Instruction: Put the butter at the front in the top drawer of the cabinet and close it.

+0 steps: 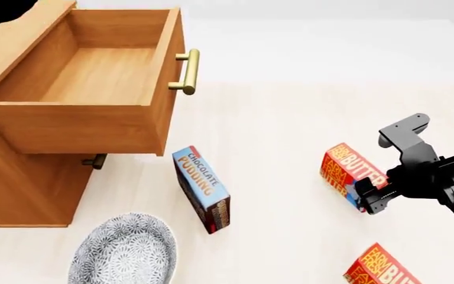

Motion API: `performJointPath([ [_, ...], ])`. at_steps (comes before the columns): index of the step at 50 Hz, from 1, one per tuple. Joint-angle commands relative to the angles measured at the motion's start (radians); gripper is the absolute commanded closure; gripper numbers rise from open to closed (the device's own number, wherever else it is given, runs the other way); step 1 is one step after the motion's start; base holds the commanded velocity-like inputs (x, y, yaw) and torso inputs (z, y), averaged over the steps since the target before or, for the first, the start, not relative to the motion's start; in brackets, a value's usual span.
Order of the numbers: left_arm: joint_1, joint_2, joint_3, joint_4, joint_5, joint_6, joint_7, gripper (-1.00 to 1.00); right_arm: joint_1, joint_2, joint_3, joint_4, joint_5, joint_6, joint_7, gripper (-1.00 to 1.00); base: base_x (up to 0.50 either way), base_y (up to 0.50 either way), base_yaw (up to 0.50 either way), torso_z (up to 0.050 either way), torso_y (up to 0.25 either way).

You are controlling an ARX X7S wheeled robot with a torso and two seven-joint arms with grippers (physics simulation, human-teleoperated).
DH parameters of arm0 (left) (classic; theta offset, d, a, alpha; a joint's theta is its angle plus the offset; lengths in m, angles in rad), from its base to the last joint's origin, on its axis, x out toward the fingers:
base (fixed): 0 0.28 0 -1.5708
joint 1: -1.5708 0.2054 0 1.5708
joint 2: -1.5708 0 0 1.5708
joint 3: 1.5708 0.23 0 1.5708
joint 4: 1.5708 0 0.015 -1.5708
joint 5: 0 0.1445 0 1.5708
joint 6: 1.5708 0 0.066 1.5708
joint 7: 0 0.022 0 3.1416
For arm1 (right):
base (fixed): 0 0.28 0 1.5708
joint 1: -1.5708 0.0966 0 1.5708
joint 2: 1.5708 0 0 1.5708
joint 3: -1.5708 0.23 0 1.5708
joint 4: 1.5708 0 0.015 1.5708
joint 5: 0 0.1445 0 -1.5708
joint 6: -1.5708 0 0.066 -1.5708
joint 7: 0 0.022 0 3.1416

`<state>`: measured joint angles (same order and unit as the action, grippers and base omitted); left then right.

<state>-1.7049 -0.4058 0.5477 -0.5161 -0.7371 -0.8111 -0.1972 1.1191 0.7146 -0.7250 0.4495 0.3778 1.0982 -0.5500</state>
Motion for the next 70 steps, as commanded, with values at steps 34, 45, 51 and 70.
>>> performJointPath([
  [34,0.001,0.003,-0.019,-0.008,-0.022,-0.005,-0.001,-1.0,0.128,0.033,-0.012,-0.153,0.001,0.125,-0.007,1.0,0.0,0.0,0.0,0.0,0.25],
  [45,-0.003,-0.011,0.046,-0.004,0.007,0.068,0.16,-1.0,0.276,0.098,-0.027,-0.377,-0.001,0.243,-0.021,1.0,0.0,0.0,0.0,0.0,0.023],
  [51,-0.009,-0.019,0.086,-0.003,0.03,0.103,0.242,-1.0,0.386,0.117,-0.081,-0.467,-0.025,0.273,-0.048,1.0,0.0,0.0,0.0,0.0,0.0],
  [70,-0.028,-0.035,0.184,0.003,0.097,0.163,0.38,-1.0,0.614,0.145,-0.287,-0.562,-0.172,0.18,-0.098,1.0,0.0,0.0,0.0,0.0,0.001],
])
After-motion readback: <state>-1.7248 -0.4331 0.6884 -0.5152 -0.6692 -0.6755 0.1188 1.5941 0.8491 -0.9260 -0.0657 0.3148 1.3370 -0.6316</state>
